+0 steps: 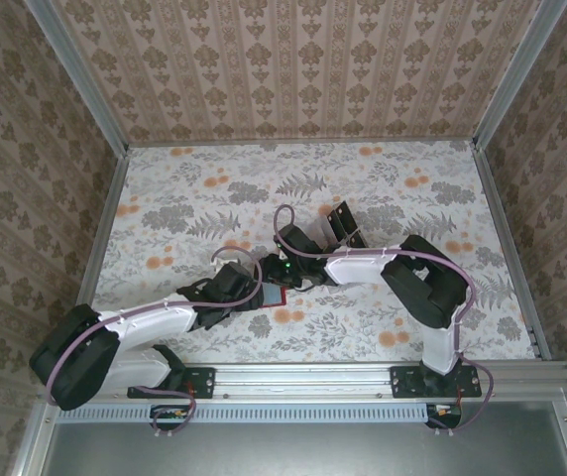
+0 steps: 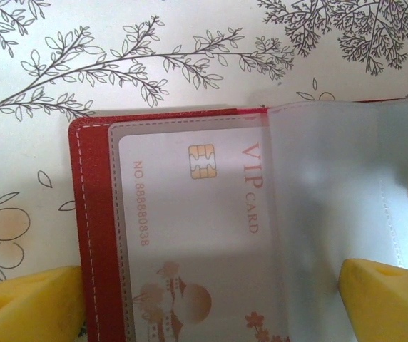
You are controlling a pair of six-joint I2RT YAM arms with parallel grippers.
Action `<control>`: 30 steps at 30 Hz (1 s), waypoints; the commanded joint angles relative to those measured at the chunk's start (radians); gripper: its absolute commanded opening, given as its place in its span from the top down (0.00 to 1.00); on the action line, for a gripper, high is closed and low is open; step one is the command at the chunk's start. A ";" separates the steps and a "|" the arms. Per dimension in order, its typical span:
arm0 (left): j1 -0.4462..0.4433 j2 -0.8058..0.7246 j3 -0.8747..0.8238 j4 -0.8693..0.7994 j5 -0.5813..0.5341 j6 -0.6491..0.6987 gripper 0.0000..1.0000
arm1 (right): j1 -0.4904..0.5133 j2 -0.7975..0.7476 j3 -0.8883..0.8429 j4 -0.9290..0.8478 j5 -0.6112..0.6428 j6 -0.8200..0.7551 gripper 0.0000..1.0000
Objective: Put the credit cards into the card holder
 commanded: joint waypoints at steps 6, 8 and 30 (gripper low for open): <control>0.012 0.036 -0.046 -0.005 0.019 -0.023 0.07 | 0.032 -0.026 -0.017 -0.078 0.046 -0.028 0.52; 0.012 0.035 -0.046 -0.008 0.017 -0.023 0.07 | 0.040 -0.018 -0.021 -0.080 0.048 -0.023 0.52; 0.011 -0.019 -0.041 -0.015 0.027 -0.010 0.04 | 0.077 0.107 0.042 -0.074 0.006 0.022 0.51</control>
